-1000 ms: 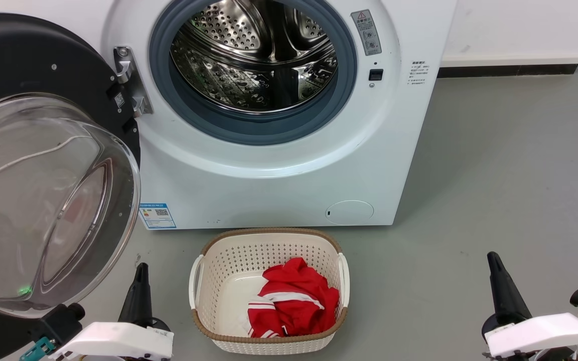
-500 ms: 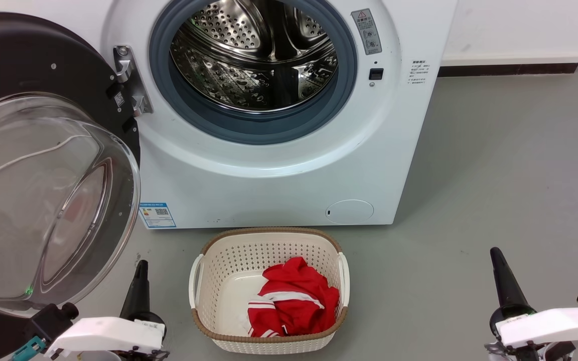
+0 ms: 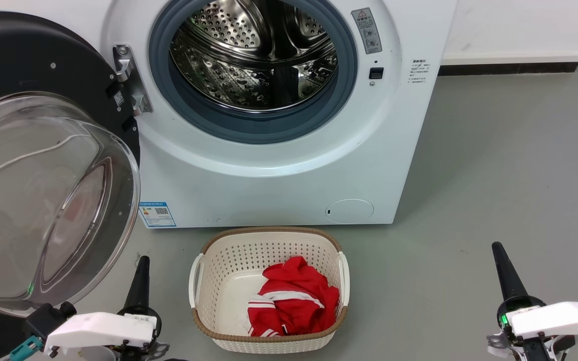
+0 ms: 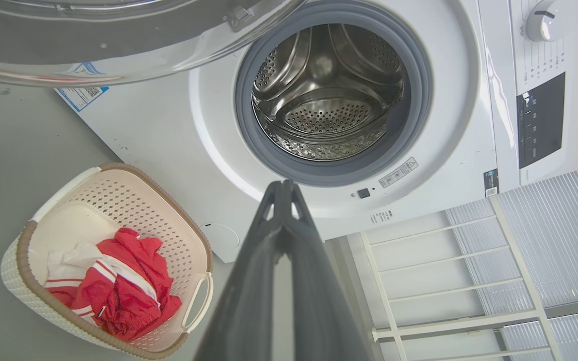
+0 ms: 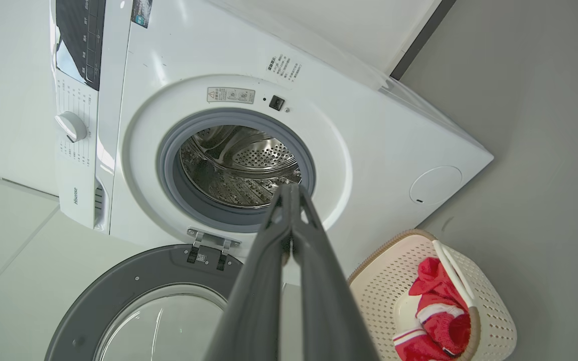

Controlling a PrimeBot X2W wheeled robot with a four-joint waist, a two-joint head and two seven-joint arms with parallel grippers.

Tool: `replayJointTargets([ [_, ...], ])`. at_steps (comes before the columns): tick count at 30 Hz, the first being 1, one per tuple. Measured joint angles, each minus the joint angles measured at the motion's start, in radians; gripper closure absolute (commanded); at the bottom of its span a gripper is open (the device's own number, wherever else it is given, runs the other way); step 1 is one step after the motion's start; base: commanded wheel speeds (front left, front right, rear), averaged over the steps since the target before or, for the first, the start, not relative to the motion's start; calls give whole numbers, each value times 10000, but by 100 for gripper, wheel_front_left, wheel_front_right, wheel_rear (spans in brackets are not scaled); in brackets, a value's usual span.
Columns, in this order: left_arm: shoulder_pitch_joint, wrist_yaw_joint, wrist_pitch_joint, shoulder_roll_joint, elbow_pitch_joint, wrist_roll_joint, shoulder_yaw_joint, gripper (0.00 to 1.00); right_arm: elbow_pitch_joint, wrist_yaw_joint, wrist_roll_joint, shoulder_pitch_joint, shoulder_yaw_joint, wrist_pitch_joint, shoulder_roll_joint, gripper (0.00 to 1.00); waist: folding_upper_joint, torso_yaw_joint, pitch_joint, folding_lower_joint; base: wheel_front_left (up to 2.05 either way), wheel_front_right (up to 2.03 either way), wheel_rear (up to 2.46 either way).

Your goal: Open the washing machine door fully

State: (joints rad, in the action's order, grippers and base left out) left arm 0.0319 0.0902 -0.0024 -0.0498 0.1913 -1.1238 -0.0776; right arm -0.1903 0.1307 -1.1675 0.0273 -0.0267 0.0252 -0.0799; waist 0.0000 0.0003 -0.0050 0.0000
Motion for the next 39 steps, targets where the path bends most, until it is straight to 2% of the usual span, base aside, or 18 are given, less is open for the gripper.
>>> replayJointTargets([
  [39,538,297,876,0,407,-3622,-268,100,-387,0,-3542,532,-362,-805,8,100,0,-3,58,0,0,0,0],
])
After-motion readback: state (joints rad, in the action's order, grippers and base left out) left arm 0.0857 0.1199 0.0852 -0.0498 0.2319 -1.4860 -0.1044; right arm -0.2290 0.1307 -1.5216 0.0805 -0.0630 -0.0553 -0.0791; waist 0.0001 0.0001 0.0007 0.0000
